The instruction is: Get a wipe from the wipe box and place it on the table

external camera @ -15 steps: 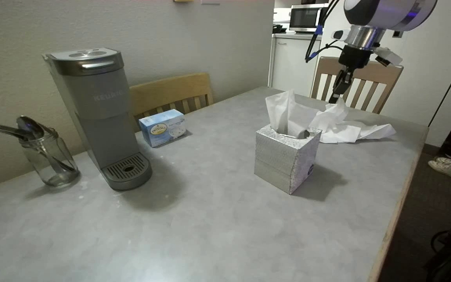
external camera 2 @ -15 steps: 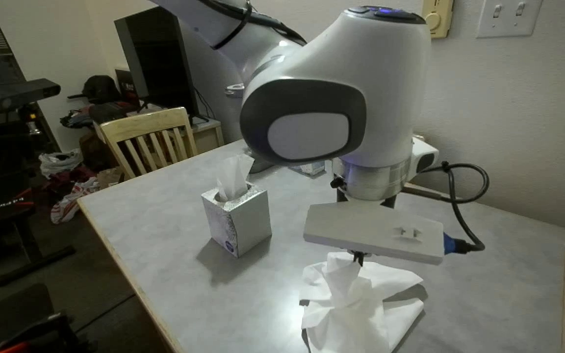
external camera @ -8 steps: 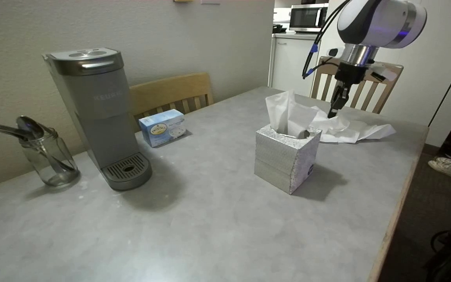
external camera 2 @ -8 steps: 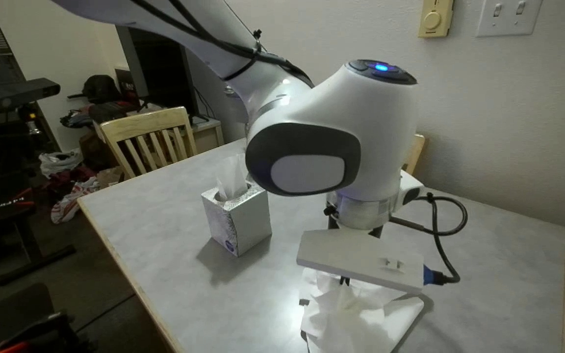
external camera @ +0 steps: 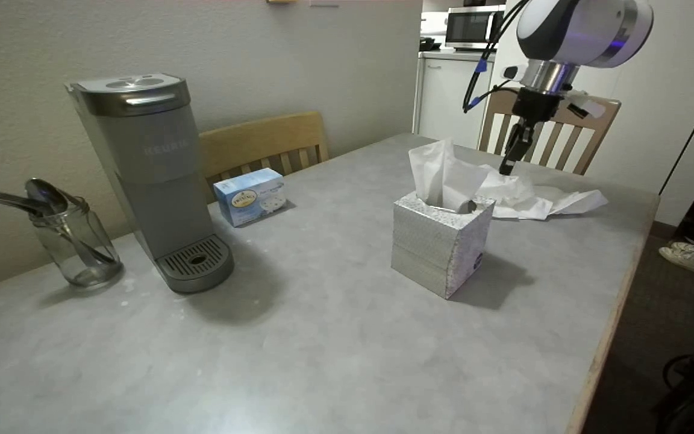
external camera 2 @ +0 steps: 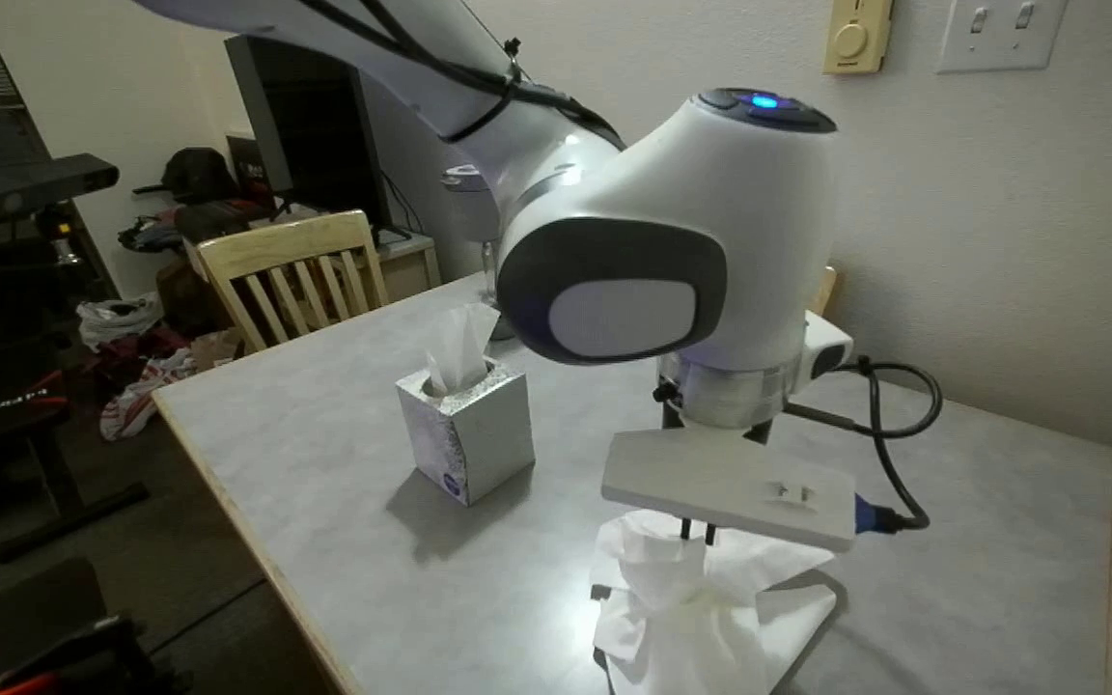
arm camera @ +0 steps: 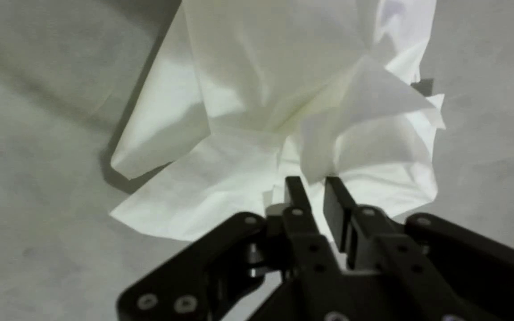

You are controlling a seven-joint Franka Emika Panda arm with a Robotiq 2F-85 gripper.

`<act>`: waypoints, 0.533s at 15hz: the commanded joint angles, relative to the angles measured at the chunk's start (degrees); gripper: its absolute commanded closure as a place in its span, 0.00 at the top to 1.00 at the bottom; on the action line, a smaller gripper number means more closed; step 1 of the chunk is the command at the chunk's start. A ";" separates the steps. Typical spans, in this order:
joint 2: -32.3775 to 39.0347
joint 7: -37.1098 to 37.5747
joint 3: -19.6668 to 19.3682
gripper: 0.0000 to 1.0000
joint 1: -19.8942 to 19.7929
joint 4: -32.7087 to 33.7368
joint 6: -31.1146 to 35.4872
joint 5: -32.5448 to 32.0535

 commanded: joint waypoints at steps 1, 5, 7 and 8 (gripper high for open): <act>-5.45 3.07 0.42 0.50 -0.20 -1.46 -0.69 -2.06; -11.33 10.43 -0.49 0.78 1.93 -2.16 -2.60 -4.68; -14.13 15.14 -0.73 0.92 3.38 -2.30 -3.97 -6.24; -15.38 17.57 -0.93 0.98 4.17 -2.13 -5.31 -7.39</act>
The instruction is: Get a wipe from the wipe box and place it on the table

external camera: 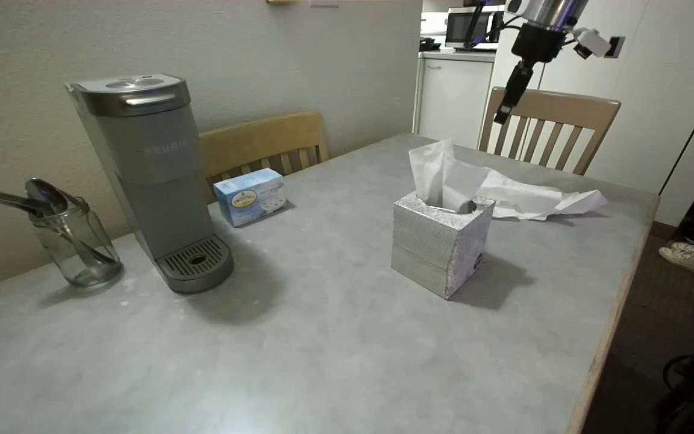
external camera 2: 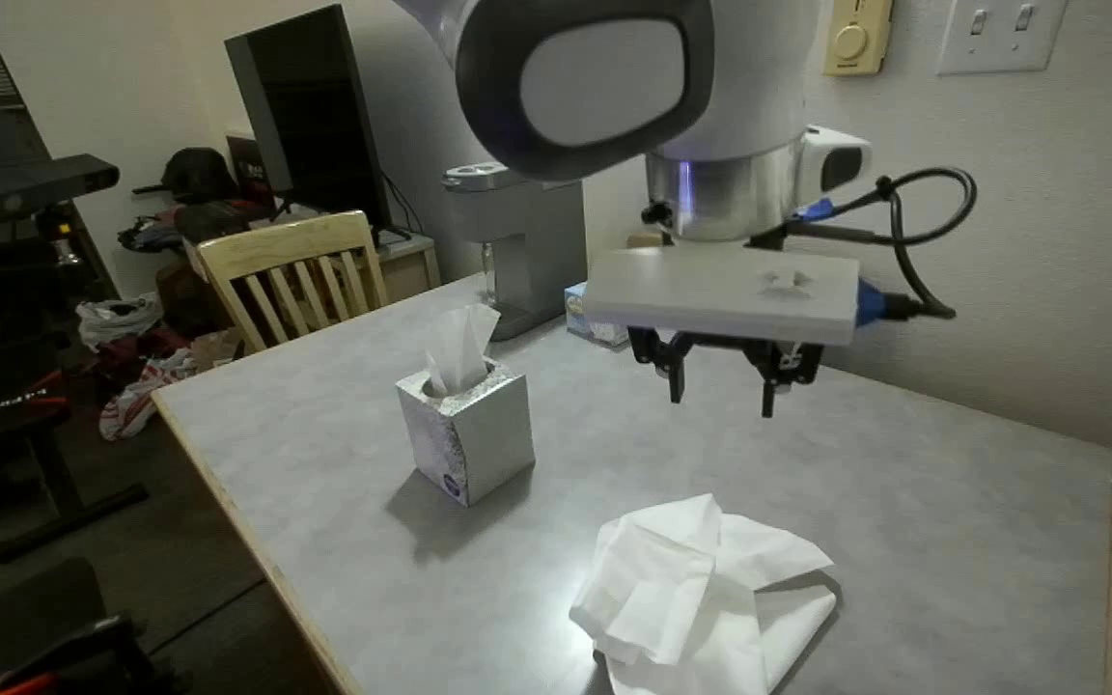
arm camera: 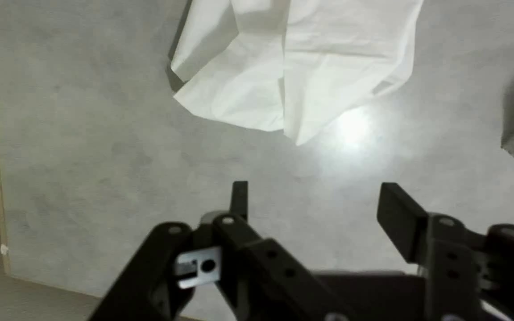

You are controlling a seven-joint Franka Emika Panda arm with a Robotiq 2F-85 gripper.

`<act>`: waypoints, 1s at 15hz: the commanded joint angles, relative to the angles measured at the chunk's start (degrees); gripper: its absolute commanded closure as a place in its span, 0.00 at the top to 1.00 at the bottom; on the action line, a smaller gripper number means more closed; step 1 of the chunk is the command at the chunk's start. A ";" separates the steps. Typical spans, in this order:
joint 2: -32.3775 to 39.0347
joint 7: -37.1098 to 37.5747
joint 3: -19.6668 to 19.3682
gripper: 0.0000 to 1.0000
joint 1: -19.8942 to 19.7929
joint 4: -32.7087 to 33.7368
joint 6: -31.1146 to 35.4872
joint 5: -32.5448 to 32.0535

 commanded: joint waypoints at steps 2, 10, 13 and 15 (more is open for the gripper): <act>-7.12 11.78 -1.37 1.00 4.26 -1.69 -5.12 -5.74; -13.08 28.76 -0.35 1.00 10.68 1.10 -17.91 -13.89; -13.91 30.84 0.09 1.00 12.48 2.06 -20.25 -14.69; -13.46 30.05 -0.17 1.00 12.53 1.61 -18.26 -13.52</act>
